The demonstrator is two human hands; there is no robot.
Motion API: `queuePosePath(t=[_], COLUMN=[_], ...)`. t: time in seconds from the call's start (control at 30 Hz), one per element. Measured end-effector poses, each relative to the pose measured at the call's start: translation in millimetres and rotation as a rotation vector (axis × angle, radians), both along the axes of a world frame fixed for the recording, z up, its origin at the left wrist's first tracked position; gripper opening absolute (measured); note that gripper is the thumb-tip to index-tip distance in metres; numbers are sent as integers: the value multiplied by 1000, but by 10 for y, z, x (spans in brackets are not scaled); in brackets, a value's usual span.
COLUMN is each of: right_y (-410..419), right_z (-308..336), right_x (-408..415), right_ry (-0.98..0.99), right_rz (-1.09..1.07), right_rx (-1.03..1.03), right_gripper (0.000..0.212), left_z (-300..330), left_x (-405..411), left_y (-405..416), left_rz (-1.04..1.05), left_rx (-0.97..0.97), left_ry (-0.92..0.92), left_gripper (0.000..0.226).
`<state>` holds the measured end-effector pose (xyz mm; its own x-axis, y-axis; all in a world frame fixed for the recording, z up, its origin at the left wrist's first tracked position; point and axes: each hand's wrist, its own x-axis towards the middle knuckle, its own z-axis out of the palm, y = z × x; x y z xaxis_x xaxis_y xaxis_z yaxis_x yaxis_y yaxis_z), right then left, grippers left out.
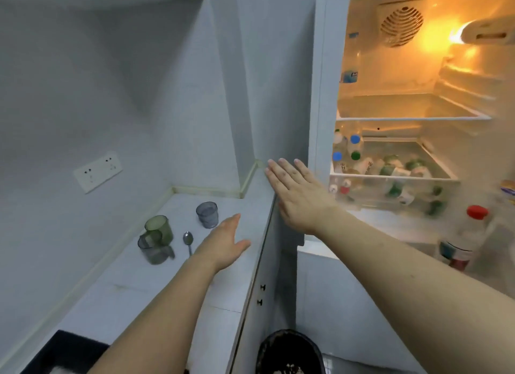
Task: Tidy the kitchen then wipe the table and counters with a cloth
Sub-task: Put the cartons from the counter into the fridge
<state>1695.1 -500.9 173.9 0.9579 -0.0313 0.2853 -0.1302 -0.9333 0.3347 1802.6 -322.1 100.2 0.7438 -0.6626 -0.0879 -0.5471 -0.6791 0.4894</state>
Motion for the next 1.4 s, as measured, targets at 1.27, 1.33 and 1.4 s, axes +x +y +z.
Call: queuePosePath(t=[1.27,1.33,1.4], right_y=[-81,-211,-361], right_z=[-1938,-1666,-1448], right_x=[2608,2356,2124], right_ry=[770,779,786], right_rz=[82,20,-55], right_rx=[515,553,585], right_gripper=[45,48,52], left_z=[-1247,-1021,-885], left_x=[1700,1605,1540], left_y=[86,31,-56], left_rz=[-16,68,96], left_rx=[884,734,612], left_ry=[141,302,389], left_gripper=[32,38,41])
